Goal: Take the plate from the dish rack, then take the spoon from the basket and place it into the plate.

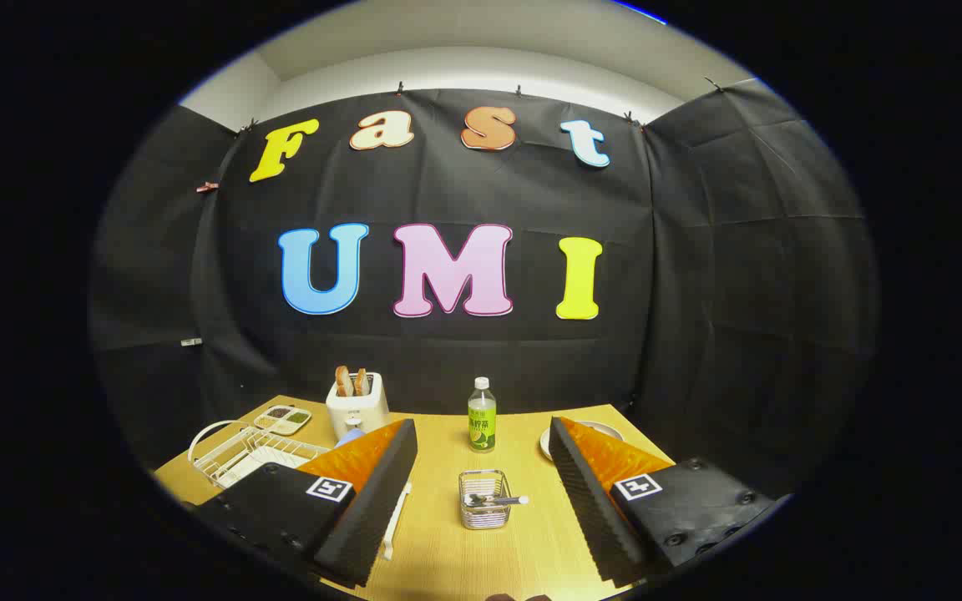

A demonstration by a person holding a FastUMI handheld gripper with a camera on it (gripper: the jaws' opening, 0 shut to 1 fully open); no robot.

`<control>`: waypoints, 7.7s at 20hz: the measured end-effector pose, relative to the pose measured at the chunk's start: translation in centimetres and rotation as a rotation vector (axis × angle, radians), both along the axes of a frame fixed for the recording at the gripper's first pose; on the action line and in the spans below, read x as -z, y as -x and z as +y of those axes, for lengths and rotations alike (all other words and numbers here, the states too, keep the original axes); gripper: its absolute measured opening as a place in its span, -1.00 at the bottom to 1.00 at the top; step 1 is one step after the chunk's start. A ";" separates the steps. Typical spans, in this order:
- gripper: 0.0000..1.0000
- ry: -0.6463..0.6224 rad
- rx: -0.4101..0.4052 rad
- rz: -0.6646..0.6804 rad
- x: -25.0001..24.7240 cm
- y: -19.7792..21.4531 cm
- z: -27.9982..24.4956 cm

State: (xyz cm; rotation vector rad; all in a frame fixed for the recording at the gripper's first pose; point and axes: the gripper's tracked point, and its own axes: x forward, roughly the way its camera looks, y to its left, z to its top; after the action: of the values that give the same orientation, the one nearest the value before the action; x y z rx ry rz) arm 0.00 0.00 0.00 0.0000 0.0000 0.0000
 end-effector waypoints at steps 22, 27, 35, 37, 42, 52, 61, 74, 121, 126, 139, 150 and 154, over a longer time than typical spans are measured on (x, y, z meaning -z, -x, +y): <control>0.95 -0.044 -0.034 0.025 1.3 0.0 1.1; 0.94 -0.047 -0.051 0.025 0.6 -1.1 2.1; 0.97 -0.084 -0.216 0.178 1.9 -5.6 10.3; 0.97 -0.087 -0.225 0.230 2.9 -7.0 11.8; 0.97 -0.101 -0.236 0.450 8.3 -9.8 15.3; 0.56 -0.076 -0.141 0.672 15.6 -13.3 17.1; -0.35 -0.122 -0.048 0.739 16.2 -13.4 17.9; -0.54 0.030 0.009 0.640 13.1 -14.1 17.1; -0.57 -0.350 -0.241 0.873 27.6 -2.3 -7.0; -0.01 -0.286 -0.277 0.773 26.0 -2.9 -7.8; 0.96 -0.176 -0.378 0.265 15.6 -9.3 -4.6; 0.92 -0.147 -0.377 0.215 18.6 -14.6 -2.5; 0.43 -0.101 -0.362 0.221 20.1 -15.6 -2.5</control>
State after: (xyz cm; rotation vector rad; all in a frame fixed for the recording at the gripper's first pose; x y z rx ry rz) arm 15.62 -2.48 -20.08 0.1010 0.2210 0.3619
